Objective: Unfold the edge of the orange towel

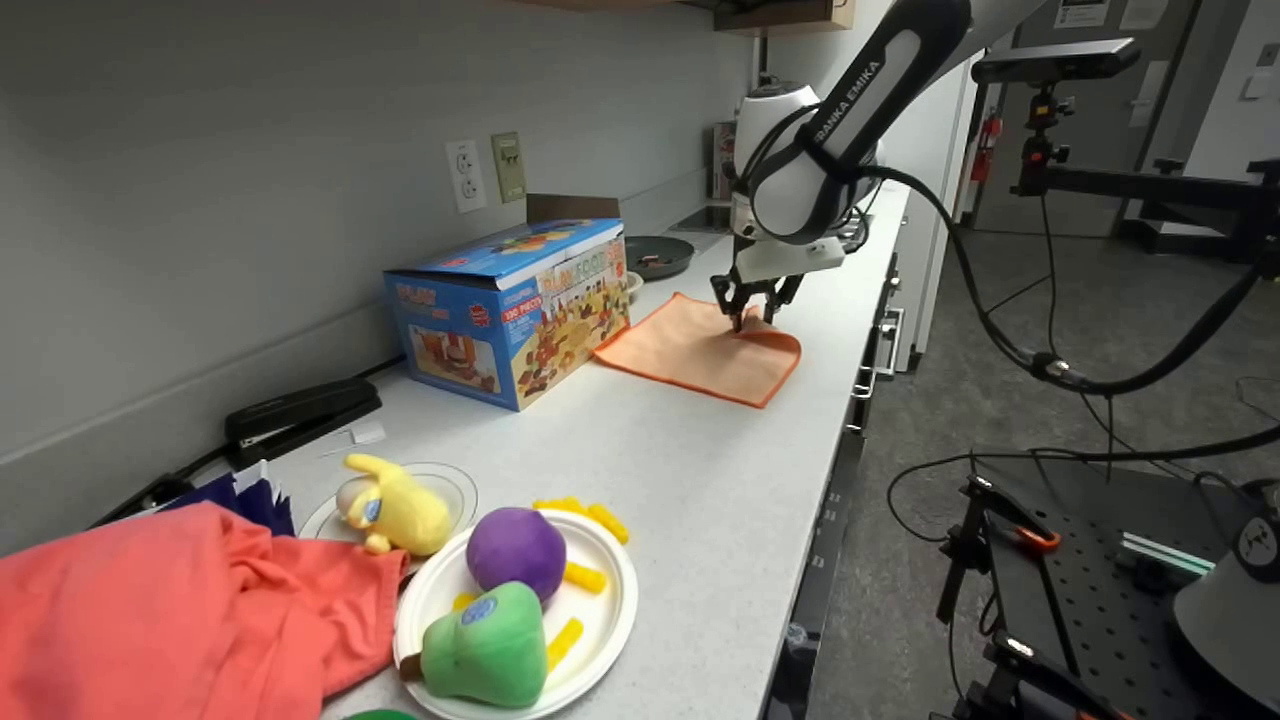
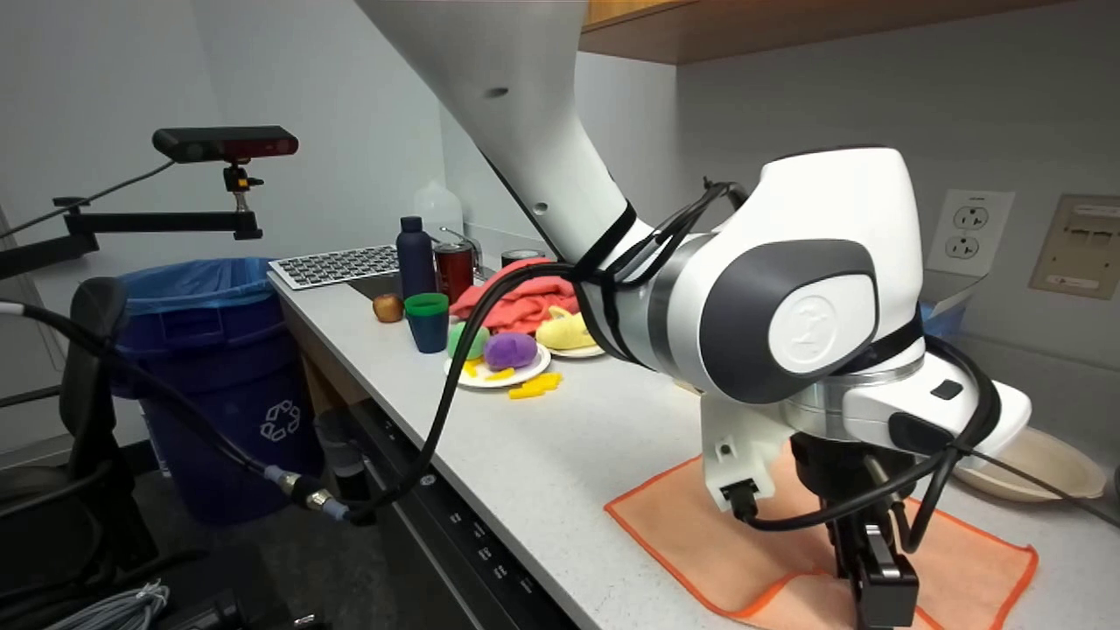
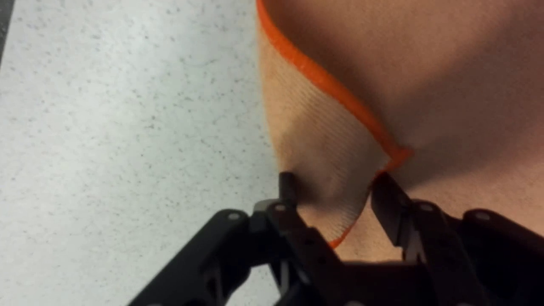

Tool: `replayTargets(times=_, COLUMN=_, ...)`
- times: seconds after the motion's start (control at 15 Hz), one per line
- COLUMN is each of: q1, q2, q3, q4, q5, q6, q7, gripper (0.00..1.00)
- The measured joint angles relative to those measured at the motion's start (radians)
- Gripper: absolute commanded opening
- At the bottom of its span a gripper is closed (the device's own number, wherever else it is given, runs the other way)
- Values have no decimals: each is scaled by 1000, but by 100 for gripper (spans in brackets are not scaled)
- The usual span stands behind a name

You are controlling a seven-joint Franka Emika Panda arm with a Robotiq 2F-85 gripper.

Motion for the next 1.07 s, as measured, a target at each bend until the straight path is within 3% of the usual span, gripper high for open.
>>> replayTargets(times=0.13, q1=0, q2=0, q3=0, q4=8, q5=20, q6=0, q7=0, gripper=6)
replayTargets(times=0.27, q1=0, q2=-1, q3=-1, q4=15, q5=35, q6=0, q7=0, gripper=0)
replayTargets(times=0.6, q1=-1, q2=-1, q3=-8, q4=20, q5=57, q6=0, q7=-1, gripper=1)
replayTargets(times=1.07, q1=-49, q2=-24, q3=0, q4=38, q5=301, q6=-44, q7=-126, gripper=1)
